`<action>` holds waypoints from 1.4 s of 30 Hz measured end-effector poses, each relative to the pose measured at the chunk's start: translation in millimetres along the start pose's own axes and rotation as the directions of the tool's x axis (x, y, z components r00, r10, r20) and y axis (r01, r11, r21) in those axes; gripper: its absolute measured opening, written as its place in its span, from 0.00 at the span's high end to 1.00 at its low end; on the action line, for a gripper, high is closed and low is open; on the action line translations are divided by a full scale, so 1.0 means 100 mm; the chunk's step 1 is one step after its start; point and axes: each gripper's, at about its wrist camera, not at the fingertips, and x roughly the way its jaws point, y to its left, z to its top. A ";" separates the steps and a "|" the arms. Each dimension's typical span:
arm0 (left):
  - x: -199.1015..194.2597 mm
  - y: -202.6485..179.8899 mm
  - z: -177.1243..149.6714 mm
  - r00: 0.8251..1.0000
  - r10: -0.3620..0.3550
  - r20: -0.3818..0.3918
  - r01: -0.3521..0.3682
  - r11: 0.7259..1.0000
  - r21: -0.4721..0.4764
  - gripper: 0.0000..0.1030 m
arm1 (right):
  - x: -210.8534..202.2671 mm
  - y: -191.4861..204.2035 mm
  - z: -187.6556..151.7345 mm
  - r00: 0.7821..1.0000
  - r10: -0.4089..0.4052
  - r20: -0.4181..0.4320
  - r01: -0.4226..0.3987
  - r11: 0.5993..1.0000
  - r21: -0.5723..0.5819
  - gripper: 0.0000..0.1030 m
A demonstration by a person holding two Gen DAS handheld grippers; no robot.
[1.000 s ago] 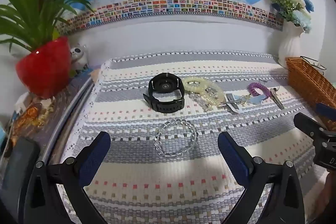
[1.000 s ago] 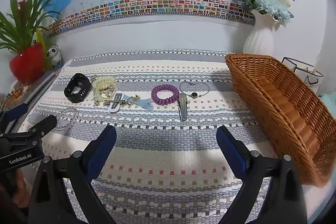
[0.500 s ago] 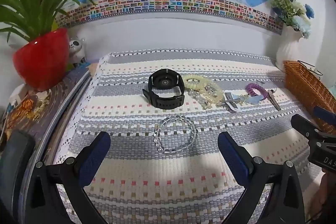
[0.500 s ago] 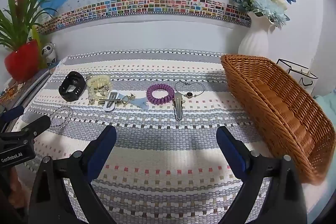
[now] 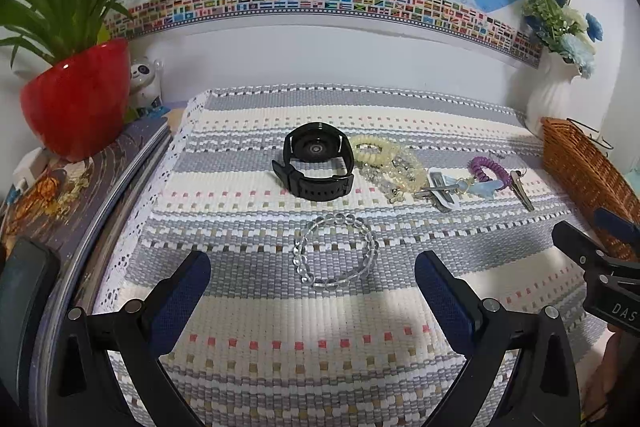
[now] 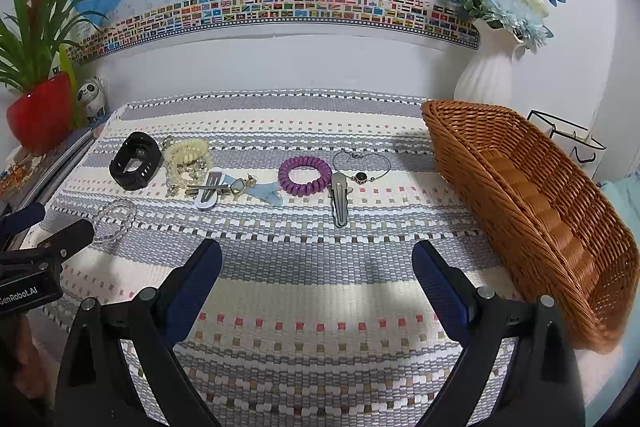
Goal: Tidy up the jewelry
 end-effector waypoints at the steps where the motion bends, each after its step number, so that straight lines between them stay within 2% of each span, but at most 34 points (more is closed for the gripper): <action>1: 0.00 0.00 0.01 1.000 0.001 0.000 -0.001 1.000 0.001 0.01 | 0.00 0.00 0.00 1.000 0.000 0.000 0.000 1.000 -0.001 0.06; 42: 0.03 0.00 0.00 1.000 -0.012 -0.014 0.012 1.000 0.000 0.02 | 0.01 -0.07 0.02 1.000 0.001 -0.005 -0.001 1.000 0.022 0.06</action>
